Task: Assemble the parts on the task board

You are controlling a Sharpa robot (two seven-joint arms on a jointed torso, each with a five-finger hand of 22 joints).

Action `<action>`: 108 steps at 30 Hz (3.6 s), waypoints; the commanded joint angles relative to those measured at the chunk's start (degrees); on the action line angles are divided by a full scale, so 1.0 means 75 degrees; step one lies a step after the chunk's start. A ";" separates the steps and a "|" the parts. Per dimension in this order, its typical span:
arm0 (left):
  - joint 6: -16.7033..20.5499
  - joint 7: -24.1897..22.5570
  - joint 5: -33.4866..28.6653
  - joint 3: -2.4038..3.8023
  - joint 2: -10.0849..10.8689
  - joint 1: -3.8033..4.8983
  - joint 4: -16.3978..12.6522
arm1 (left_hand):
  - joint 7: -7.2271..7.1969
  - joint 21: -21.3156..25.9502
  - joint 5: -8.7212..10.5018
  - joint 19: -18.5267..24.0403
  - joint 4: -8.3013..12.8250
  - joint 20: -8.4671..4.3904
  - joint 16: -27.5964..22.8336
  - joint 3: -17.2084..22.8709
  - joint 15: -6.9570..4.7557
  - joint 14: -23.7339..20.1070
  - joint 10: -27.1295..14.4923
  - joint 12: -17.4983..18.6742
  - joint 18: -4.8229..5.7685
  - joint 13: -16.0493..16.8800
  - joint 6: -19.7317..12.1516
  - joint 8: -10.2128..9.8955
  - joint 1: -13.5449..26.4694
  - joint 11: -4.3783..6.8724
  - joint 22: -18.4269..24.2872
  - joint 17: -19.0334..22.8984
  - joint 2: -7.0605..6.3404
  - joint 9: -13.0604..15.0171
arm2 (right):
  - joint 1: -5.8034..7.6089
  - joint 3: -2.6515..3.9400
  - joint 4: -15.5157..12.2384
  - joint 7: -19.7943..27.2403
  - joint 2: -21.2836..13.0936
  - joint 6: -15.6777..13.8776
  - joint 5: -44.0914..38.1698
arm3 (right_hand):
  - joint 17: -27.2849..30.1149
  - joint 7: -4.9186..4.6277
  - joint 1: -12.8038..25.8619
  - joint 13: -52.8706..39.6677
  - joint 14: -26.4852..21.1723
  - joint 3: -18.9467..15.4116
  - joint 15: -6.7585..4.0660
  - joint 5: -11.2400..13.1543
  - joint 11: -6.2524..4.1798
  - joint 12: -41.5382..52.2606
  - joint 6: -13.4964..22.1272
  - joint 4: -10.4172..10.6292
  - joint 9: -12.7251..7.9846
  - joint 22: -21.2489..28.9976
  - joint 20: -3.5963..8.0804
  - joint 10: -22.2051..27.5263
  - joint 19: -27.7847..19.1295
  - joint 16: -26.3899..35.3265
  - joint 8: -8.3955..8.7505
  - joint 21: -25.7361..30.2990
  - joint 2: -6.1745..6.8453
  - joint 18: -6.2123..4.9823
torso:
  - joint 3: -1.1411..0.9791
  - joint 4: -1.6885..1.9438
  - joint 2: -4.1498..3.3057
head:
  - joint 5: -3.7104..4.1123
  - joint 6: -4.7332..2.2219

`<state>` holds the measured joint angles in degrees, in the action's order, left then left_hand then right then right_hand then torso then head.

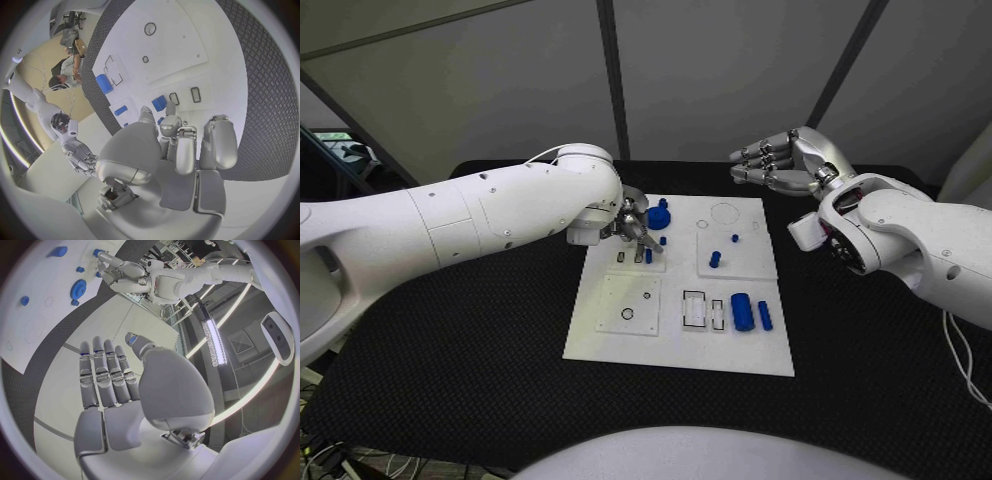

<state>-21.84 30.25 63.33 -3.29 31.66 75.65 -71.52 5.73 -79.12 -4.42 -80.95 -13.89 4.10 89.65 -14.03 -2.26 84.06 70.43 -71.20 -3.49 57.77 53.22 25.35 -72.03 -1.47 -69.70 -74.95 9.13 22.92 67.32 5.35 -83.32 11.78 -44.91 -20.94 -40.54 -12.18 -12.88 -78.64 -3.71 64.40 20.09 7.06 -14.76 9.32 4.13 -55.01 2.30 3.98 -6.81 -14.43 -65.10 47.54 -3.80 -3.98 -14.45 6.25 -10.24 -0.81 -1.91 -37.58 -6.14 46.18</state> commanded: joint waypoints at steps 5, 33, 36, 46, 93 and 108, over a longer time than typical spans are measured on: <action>-0.0094 0.0047 0.0029 -0.0006 -0.0057 0.0000 0.0053 | 0.0010 -0.0049 -0.0047 -0.0007 0.0045 -0.0002 0.0005 0.0140 0.0035 0.0765 -0.0042 0.0033 -0.0050 0.0017 -0.0078 0.0032 -0.0117 -0.0015 -0.0042 -0.1942 -0.0011 0.0052 | 0.0015 0.0008 0.0013 -0.0013 0.0026 0.0049 -0.0034 | 0.0012 -0.0011 0.0010 0.0004 0.0015 0.0003 -0.0006 -0.0029 -0.0020 -0.0008 0.0003 -0.0029 0.0001 0.0008 0.0004 0.0019 0.0047 -0.0004 0.0013 0.0049 0.0020 -0.0045 | -0.0002 0.0003 0.0003 | 0.0012 0.0006; 0.0004 0.0012 -0.0352 -0.0008 0.0011 -0.0031 0.0001 | -0.0004 -0.0074 -0.0040 -0.0012 0.0261 -0.0010 0.0009 0.0652 0.0023 0.0768 -0.0039 0.0089 -0.0044 0.0033 -0.0115 0.0034 -0.0355 0.0001 -0.0102 -0.1950 0.0038 0.0211 | 0.0014 0.0006 0.0106 -0.0051 0.0128 0.0144 -0.0076 | 0.0026 -0.0004 0.0005 0.0004 0.0020 0.0009 -0.0013 -0.0034 -0.0025 -0.0004 -0.0010 -0.0030 0.0005 0.0025 0.0003 0.0018 0.0065 -0.0007 0.0004 0.0072 0.0000 -0.0045 | -0.0003 0.0012 0.0005 | -0.0014 0.0051; 0.0002 0.0012 -0.0371 -0.0008 0.0022 -0.0032 0.0001 | -0.0004 -0.0074 -0.0039 -0.0012 0.0263 -0.0010 0.0009 0.0656 0.0023 0.0768 -0.0042 0.0092 -0.0045 0.0029 -0.0113 0.0035 -0.0355 0.0001 -0.0101 -0.1951 0.0035 0.0213 | 0.0014 0.0006 0.0118 -0.0054 0.0133 0.0147 -0.0076 | 0.0028 -0.0004 0.0006 0.0004 0.0019 0.0008 -0.0014 -0.0034 -0.0025 -0.0003 -0.0011 -0.0030 0.0006 0.0027 0.0003 0.0018 0.0067 -0.0007 0.0004 0.0075 0.0000 -0.0045 | -0.0001 0.0012 0.0003 | -0.0014 0.0049; 0.0023 0.0011 -0.0464 -0.0008 0.0018 -0.0032 0.0004 | -0.0004 -0.0073 -0.0035 -0.0011 0.0265 -0.0010 0.0008 0.0660 0.0023 0.0767 -0.0045 0.0096 -0.0045 0.0024 -0.0111 0.0038 -0.0352 0.0001 -0.0100 -0.1949 0.0026 0.0218 | 0.0014 0.0006 0.0144 -0.0064 0.0153 0.0153 -0.0077 | 0.0033 -0.0004 0.0009 0.0005 0.0014 0.0006 -0.0013 -0.0033 -0.0025 -0.0004 -0.0012 -0.0029 0.0006 0.0031 0.0002 0.0021 0.0069 -0.0005 0.0003 0.0082 0.0000 -0.0044 | -0.0006 0.0008 0.0003 | -0.0029 0.0055; 0.2829 -0.0026 -0.1293 -0.0017 0.1157 -0.0176 -0.1264 | -0.0182 -0.0183 -0.0028 -0.0121 0.1632 -0.0136 0.0047 0.6531 -0.0127 0.0792 0.0272 0.0294 -0.0002 0.0259 -0.0240 0.0494 0.0474 0.0178 -0.0457 -0.2007 -0.1493 0.1498 | 0.0015 0.0007 0.0276 -0.0158 0.0128 0.0300 -0.0077 | 0.0063 -0.0004 0.0047 0.0005 -0.0002 -0.0016 -0.0012 -0.0029 -0.0023 0.0001 -0.0020 -0.0007 0.0008 0.0065 -0.0006 0.0021 0.0085 -0.0002 -0.0001 0.0135 -0.0004 -0.0042 | -0.0096 0.0124 0.0058 | -0.0062 0.0087; 0.4585 -0.0056 -0.0405 -0.0023 0.1475 -0.0772 -0.1867 | -0.0231 -0.0266 -0.0137 -0.0221 0.1915 -0.0193 0.0047 0.7285 -0.0181 0.0792 0.0422 0.0287 0.0029 0.0334 -0.0220 0.0706 0.0690 0.0233 -0.0626 -0.2007 -0.1749 0.1822 | 0.0016 0.0007 0.0282 -0.0168 0.0101 0.0302 -0.0089 | 0.0078 -0.0004 0.0077 0.0005 -0.0006 -0.0037 -0.0009 -0.0030 -0.0022 0.0003 -0.0021 0.0011 0.0009 0.0083 -0.0010 0.0022 0.0097 -0.0003 -0.0001 0.0161 -0.0002 -0.0042 | -0.0161 0.0213 0.0106 | -0.0035 0.0113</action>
<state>7.28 30.19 57.65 -3.50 42.73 69.90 -85.29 4.28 -80.89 -5.23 -82.20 -6.34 2.66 89.65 33.54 -3.20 84.13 72.83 -68.78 -3.48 60.23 51.62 30.42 -67.31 -0.11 -74.36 -74.94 -3.84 35.02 67.32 5.35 -81.18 10.34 -44.14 -19.04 -41.03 -11.64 -12.87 -78.64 -3.72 64.40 20.09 7.06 -14.76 9.32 4.13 -55.01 2.31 3.98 -6.24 -14.42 -65.10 47.94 -3.80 -3.98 -13.45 6.24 -10.25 -1.97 -0.37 -36.81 -6.39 47.08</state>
